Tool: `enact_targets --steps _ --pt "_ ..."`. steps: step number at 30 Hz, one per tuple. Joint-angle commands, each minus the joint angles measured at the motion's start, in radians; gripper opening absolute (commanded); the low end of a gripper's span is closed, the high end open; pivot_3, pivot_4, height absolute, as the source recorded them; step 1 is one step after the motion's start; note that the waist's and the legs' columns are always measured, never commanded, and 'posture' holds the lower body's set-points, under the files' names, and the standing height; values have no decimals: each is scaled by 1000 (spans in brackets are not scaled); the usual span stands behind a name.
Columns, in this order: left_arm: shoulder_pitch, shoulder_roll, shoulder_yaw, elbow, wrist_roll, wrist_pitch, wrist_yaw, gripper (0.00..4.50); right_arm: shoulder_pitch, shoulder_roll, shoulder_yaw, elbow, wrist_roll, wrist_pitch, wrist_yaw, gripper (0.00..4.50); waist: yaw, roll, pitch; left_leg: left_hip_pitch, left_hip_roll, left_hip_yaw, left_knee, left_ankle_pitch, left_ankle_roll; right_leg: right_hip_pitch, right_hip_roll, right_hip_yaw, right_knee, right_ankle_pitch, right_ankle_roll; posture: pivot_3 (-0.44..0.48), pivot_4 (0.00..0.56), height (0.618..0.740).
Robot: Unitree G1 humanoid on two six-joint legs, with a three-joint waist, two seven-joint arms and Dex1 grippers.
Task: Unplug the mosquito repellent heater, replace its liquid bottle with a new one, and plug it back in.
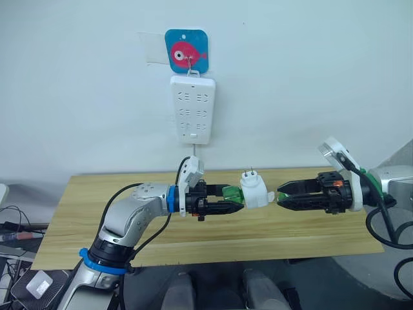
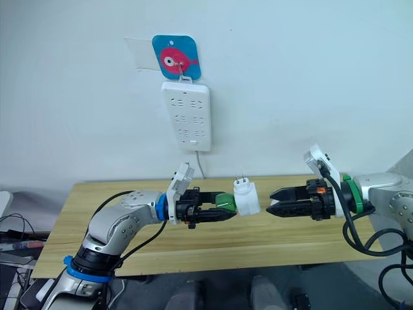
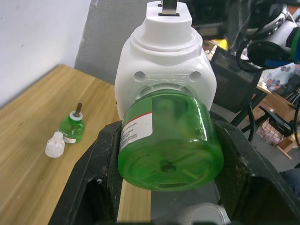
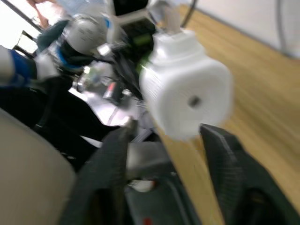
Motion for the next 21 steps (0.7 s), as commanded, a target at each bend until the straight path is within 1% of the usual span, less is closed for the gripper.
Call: enact_targets --steps 1,2,3,10,21 --pt "-17 1 18 -24 -18 -14 -24 2261 4 9 -2 -5 -44 -67 33 4020 0 0 0 0 0 0 0 0 0 0 0 0 0 0 0 -135 121 740" --pt "-17 1 18 -25 -17 -13 -26 2261 4 16 -1 -5 -47 -70 34 4397 0 0 0 0 0 0 0 0 0 0 0 0 1 0 0 -135 120 740" --pt "-18 1 18 -26 -18 -11 -27 2261 2 24 1 -6 -47 -70 30 4455 0 0 0 0 0 0 0 0 0 0 0 0 1 0 0 -135 120 740" --pt "-19 13 17 -54 -49 27 -48 2261 -28 91 18 -43 5 10 -19 4455 1 0 0 0 0 -1 1 0 0 0 0 0 2 0 0 -133 114 740" --pt "-13 22 23 -99 -102 92 -52 2261 -53 175 59 -71 -2 23 -54 4455 1 0 -1 0 0 -1 2 0 0 0 0 0 4 0 0 -127 120 740"
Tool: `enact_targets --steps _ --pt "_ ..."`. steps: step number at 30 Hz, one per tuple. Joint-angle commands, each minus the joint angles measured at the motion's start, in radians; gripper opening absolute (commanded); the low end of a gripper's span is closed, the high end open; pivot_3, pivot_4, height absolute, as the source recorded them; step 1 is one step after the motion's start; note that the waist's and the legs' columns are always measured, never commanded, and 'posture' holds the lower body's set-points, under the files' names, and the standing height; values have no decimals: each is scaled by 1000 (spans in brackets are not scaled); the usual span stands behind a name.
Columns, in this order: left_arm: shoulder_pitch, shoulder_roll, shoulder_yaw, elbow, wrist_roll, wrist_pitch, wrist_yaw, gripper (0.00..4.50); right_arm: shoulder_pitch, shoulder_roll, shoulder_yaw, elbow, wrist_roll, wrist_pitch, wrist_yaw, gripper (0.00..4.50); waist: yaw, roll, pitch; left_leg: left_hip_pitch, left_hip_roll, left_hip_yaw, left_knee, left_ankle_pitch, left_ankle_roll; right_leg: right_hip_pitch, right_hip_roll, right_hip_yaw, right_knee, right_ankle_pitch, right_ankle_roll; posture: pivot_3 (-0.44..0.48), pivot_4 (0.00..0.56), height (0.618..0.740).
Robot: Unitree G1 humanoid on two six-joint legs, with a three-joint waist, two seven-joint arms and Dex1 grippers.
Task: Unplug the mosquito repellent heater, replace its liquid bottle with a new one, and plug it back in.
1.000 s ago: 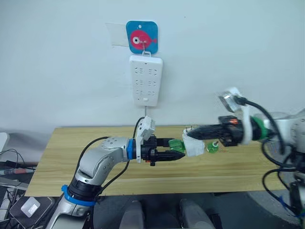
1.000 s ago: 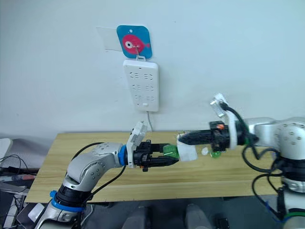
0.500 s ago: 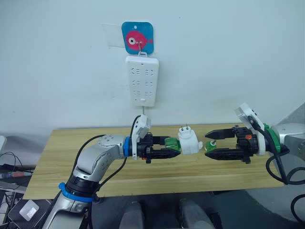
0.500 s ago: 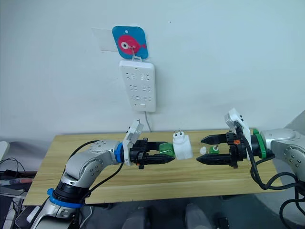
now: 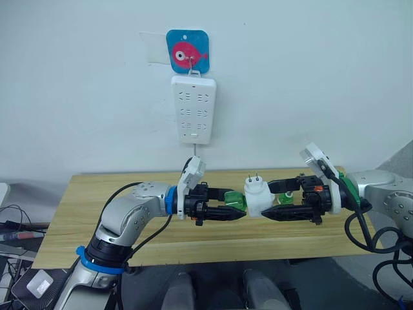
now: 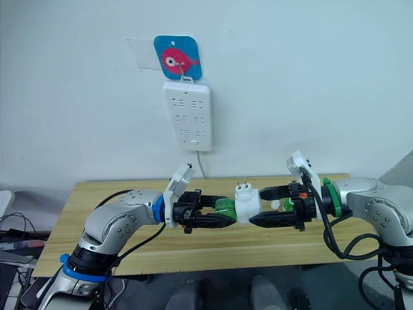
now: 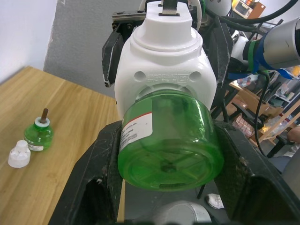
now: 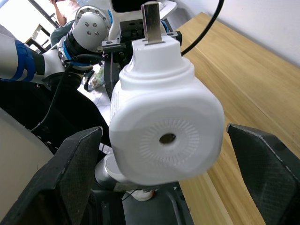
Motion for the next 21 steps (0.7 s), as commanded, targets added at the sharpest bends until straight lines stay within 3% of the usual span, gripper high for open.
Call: enact_targets --steps 1,3,6,12,19,21 --pt "-4 -4 28 -44 -48 16 3 2261 -11 23 -6 -30 21 -1 -17 4296 0 0 0 0 0 0 0 0 0 0 0 0 0 0 0 -127 121 740" --pt "-5 -9 33 -45 -57 26 10 2261 -11 29 -11 -26 31 6 -19 3935 0 0 0 0 0 0 0 0 0 0 0 0 1 0 0 -128 123 740" --pt "-5 -5 28 -49 -58 29 5 2261 -16 37 -18 -23 45 17 -22 3046 0 0 0 0 0 0 0 0 0 0 0 0 1 0 0 -129 126 740" --pt "4 -11 27 -42 -46 20 14 2261 -13 50 -38 -22 82 40 -52 3009 0 0 0 1 0 0 0 0 0 0 0 0 1 0 0 -131 126 740" --pt "-10 61 8 31 137 -181 -30 4402 14 109 -96 0 108 107 -251 3009 0 0 0 1 0 0 0 0 0 0 0 1 2 0 0 -132 128 740" --pt "-16 81 -8 42 197 -262 -45 4500 20 129 -111 4 112 127 -310 3009 0 0 0 1 0 1 0 0 0 0 0 1 2 0 0 -133 128 740"
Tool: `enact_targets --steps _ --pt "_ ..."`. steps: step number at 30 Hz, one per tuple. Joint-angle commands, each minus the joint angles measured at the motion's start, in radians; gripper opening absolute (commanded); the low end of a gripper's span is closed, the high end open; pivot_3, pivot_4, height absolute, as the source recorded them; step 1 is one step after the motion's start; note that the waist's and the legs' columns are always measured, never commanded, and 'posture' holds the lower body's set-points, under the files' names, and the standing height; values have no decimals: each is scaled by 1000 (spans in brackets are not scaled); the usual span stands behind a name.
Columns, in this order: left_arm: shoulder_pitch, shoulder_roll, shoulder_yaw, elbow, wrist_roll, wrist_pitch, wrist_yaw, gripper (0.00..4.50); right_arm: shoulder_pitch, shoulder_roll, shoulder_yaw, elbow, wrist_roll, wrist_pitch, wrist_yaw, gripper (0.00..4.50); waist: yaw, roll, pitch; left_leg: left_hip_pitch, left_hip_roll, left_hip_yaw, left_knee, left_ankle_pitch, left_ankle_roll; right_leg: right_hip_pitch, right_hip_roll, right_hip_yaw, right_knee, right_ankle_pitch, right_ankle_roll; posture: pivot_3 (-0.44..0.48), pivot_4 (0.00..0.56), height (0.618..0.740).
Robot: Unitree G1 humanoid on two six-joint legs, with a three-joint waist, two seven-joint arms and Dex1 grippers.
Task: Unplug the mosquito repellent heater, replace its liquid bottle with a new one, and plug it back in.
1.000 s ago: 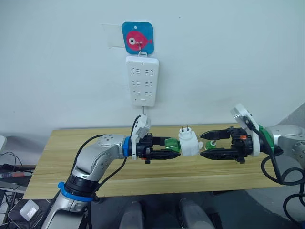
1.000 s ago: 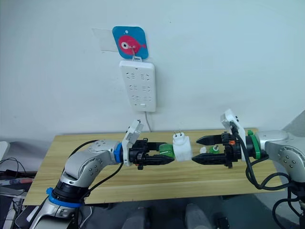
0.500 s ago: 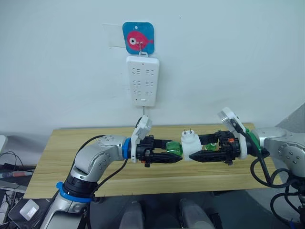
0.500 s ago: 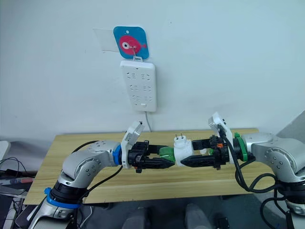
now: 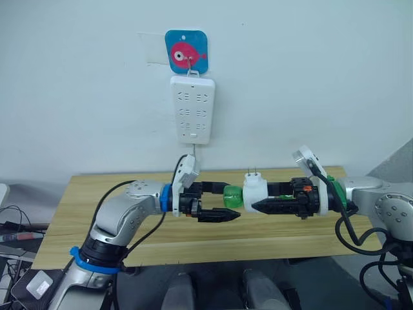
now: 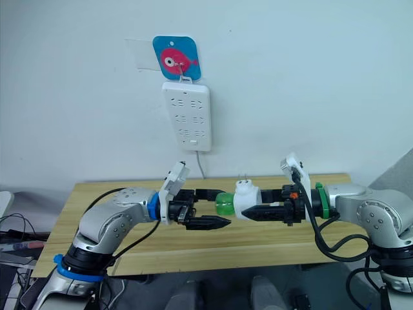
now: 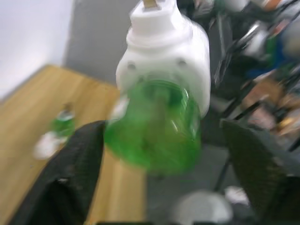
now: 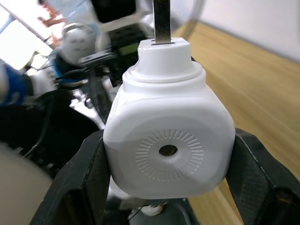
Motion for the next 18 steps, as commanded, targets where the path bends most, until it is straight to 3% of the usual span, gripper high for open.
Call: enact_targets --steps 1,4,10,14,18 --pt "-19 27 -32 -1 114 -166 -36 4500 6 31 -59 -9 37 32 -100 3009 0 0 0 0 0 0 0 0 0 0 0 0 0 0 0 -133 127 740" --pt "-21 23 -60 27 237 -332 -14 4500 5 68 -80 -2 50 72 -189 3009 0 0 0 0 0 1 0 0 0 0 0 0 0 0 0 -136 127 740" --pt "-49 -55 -106 159 550 -774 198 4500 -8 139 -115 10 96 170 -352 3009 1 0 0 0 0 1 0 0 0 0 0 1 0 0 0 -142 129 740" --pt "-36 -70 -133 202 653 -924 269 4500 -16 176 -146 16 133 218 -436 3009 -2 0 0 0 0 2 -1 0 0 -1 0 2 0 0 0 -148 131 740" --pt "-19 -80 -149 205 710 -967 318 4500 -20 201 -170 16 169 247 -495 3009 -11 0 0 0 0 2 -1 0 0 -1 0 2 0 0 0 -153 133 740"
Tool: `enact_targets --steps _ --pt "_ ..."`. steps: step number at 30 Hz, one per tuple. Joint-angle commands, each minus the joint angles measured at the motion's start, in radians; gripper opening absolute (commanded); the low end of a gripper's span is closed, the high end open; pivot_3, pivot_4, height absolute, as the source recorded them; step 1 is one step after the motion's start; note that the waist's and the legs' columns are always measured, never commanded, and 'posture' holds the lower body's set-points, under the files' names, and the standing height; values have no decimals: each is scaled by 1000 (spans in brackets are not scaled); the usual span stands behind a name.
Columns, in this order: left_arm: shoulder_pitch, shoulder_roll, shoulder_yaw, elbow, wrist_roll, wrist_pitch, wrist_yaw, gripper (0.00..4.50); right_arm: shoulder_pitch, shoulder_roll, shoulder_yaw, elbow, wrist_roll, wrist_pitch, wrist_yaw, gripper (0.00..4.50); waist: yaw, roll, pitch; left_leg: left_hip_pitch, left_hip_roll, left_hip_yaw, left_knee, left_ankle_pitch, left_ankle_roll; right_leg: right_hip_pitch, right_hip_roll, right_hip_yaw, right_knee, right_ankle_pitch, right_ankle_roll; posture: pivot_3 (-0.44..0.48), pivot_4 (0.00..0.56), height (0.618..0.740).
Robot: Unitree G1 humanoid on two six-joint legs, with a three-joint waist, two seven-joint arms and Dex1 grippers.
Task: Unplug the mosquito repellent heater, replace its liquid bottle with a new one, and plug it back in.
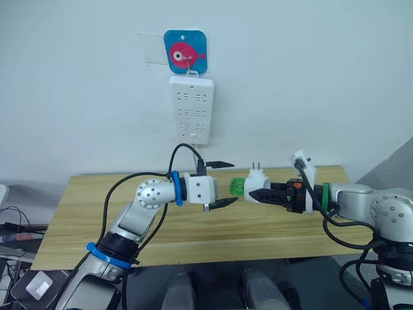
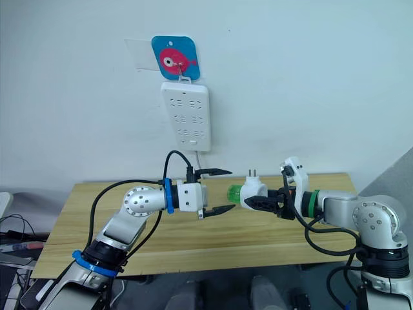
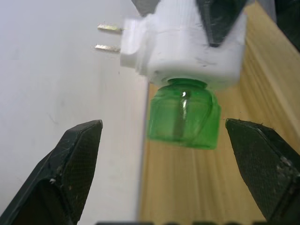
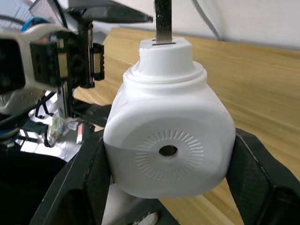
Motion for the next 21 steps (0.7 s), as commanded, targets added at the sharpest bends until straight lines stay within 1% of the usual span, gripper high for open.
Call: enact_targets --steps 1,4,7,10,14,15,16,21 --pt "11 -17 -11 -21 52 -41 60 4500 -20 20 -50 -14 64 19 -50 3009 -4 0 0 0 0 0 0 0 0 0 0 0 0 0 0 -153 133 740" --pt "16 -36 -34 -34 108 -34 97 4500 -24 39 -60 -11 97 28 -91 3009 -7 0 0 0 0 0 0 0 0 0 0 0 0 0 0 -153 134 740" --pt "17 -66 -60 -50 161 29 125 4500 -27 52 -59 -11 127 27 -131 3009 -12 0 0 0 0 0 0 0 0 0 0 0 0 0 0 -152 134 740" --pt "10 -87 -75 -62 210 56 154 4500 -26 59 -53 -14 154 23 -165 3009 -16 0 0 0 0 0 0 0 0 0 0 -1 0 0 0 -152 134 740" --pt "0 -86 -80 -74 253 87 167 4500 -17 63 -47 -13 200 15 -212 3009 -18 0 0 0 0 -1 0 0 0 0 0 -1 1 0 0 -147 136 740" --pt "1 -85 -79 -77 254 90 167 4111 -17 62 -45 -11 209 11 -222 3009 -18 0 0 0 0 -1 0 0 0 0 0 0 1 0 0 -147 135 740" --pt "2 -84 -79 -78 255 93 166 3915 -19 62 -44 -7 216 8 -232 3009 -19 0 0 0 0 -1 0 0 0 0 0 0 1 0 0 -147 135 740" --pt "-3 -76 -84 -76 266 81 168 2346 -21 55 -31 1 247 -8 -263 3009 -20 0 0 0 0 -1 0 0 0 0 0 -1 1 0 0 -146 132 740"
